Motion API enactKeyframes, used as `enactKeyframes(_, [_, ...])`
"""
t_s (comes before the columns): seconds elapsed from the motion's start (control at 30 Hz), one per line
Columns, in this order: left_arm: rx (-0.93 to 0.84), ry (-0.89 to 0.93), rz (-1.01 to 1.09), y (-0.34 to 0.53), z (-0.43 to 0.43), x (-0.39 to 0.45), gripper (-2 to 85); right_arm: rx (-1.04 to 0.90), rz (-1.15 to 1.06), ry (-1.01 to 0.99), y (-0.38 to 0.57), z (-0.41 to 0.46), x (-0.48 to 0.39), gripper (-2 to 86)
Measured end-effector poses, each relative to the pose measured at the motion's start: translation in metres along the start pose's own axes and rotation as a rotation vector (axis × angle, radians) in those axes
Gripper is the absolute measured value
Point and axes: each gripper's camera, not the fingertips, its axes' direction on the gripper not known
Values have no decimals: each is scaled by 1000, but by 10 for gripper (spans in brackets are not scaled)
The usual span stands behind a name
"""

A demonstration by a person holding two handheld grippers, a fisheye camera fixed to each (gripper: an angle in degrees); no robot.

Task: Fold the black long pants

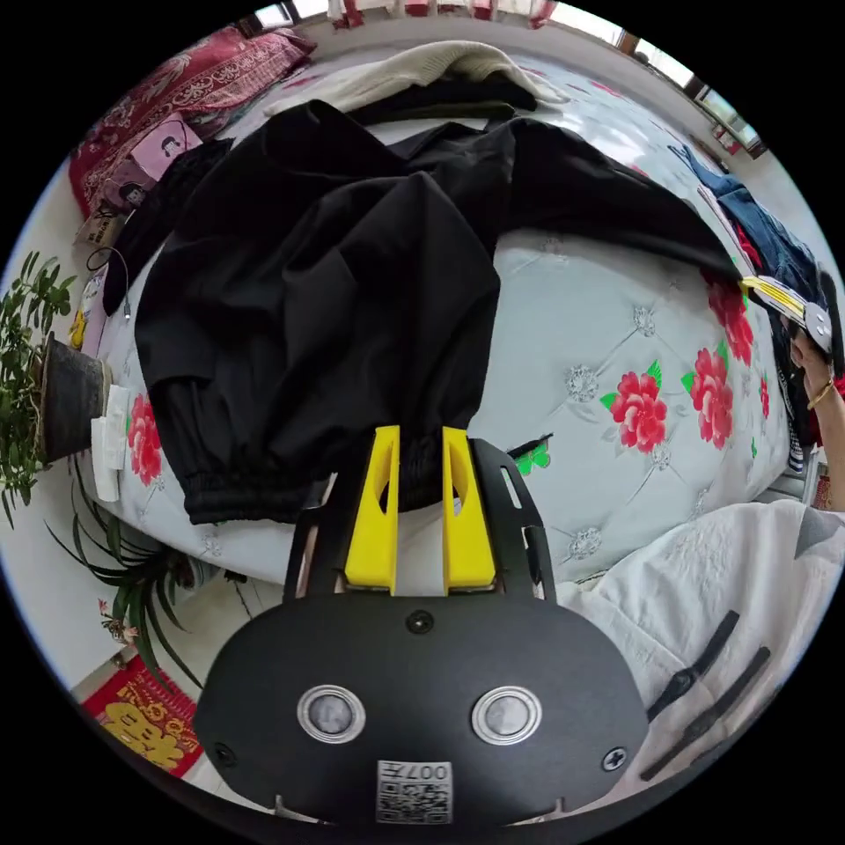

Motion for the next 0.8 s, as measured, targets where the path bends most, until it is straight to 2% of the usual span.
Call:
enactKeyframes(0.13, [-98, -79, 101, 41, -10, -37, 48, -147, 31, -98, 54, 12, -10, 29])
enactKeyframes(0.2, [-145, -98, 103, 67, -18, -62, 48, -238, 39, -262, 87, 15, -21, 60])
enactKeyframes(0.27, [-163, -116, 47, 93, -29, -88, 49, -204, 61, -388, 106, 1, -20, 71])
enactKeyframes(0.33, [-150, -97, -88, 119, -46, -121, 52, -104, 149, -431, 119, -20, -6, 76])
enactKeyframes(0.4, [-102, -79, -190, 134, -59, -138, 56, 25, 291, -409, 125, -39, 21, 79])
enactKeyframes(0.47, [-30, -40, -280, 142, -72, -148, 60, 50, 335, -355, 117, -39, 33, 80])
enactKeyframes(0.63, [152, 67, -405, 132, -91, -150, 73, -28, 319, -255, 66, -1, 35, 80])
enactKeyframes(0.73, [160, 87, -389, 106, -80, -138, 79, -145, 328, -236, 53, 33, 34, 71])
enactKeyframes(0.77, [150, 77, -383, 94, -72, -133, 79, -65, 337, -206, 58, 27, 36, 64])
enactKeyframes(0.8, [139, 77, -381, 88, -67, -131, 79, -93, 348, -181, 62, 31, 38, 52])
